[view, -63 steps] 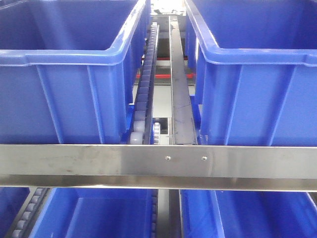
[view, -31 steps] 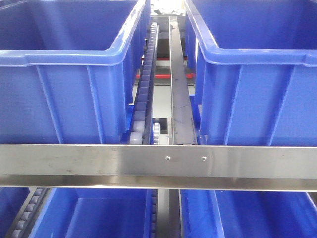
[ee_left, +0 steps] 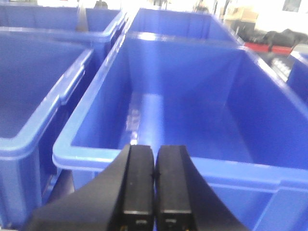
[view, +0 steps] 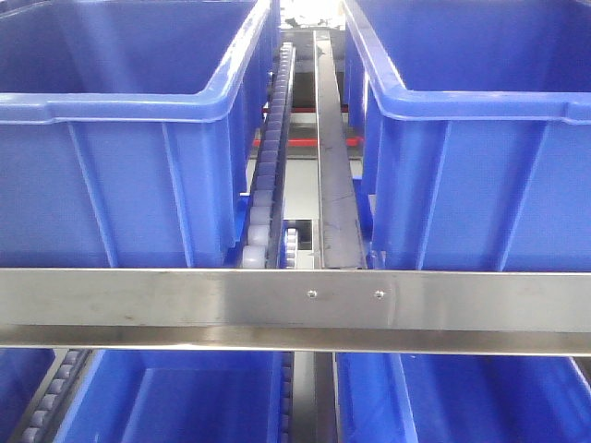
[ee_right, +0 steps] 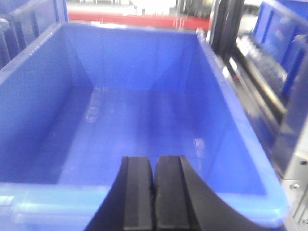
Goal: Pick and sort blue part to right shelf
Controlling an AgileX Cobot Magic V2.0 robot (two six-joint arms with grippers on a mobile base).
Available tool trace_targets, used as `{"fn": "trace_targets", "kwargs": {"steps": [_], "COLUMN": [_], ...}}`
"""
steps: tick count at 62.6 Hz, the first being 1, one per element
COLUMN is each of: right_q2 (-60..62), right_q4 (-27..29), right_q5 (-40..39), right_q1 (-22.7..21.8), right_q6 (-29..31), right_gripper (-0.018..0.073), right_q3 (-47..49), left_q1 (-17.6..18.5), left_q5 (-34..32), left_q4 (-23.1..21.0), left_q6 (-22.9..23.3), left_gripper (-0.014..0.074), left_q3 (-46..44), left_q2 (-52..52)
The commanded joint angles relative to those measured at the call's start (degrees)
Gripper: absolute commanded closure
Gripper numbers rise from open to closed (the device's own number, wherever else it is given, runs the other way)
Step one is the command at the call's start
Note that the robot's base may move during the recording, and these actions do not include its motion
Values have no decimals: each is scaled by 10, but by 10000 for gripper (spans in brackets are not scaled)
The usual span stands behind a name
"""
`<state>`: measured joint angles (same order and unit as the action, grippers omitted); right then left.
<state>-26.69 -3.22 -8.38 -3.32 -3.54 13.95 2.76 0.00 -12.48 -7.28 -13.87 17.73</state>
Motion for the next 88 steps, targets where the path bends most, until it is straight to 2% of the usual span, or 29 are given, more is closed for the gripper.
{"fn": "trace_targets", "kwargs": {"steps": [1, 12, 17, 41, 51, 56, 65, 70, 82, 88], "right_q2": [28, 35, 35, 38, 87, 139, 210, 241, 286, 285], "right_q4": [-6, -6, -6, -6, -5, 11, 83, 99, 87, 42], "right_q5": [-51, -50, -50, -51, -44, -43, -32, -28, -10, 4], "right_q1": [-3, -3, -3, -3, -3, -3, -3, -3, -3, 4], "right_q6": [4, 4, 4, 4, 4, 4, 4, 4, 4, 4], "right_gripper": [503, 503, 503, 503, 503, 503, 503, 503, 503, 503], "right_q3": [8, 8, 8, -3, -22, -32, -58, -78, -127, -145], "left_q1": [-2, -2, -2, -2, -2, -2, -2, -2, -2, -2], "left_q5": [-41, -39, -16, -11, -11, -11, -11, -11, -11, -11], "left_q4": [-2, -5, -39, -39, -39, -39, -39, -39, -39, -39], "left_q6": [0, 0, 3, 3, 3, 3, 3, 3, 3, 3], "left_gripper": [472, 472, 472, 472, 472, 472, 472, 472, 472, 472], "left_q3": [-16, -16, -16, -16, -16, -16, -16, -16, -16, -16], "left_q2": [-2, -2, -2, -2, -2, -2, -2, -2, -2, -1]}}
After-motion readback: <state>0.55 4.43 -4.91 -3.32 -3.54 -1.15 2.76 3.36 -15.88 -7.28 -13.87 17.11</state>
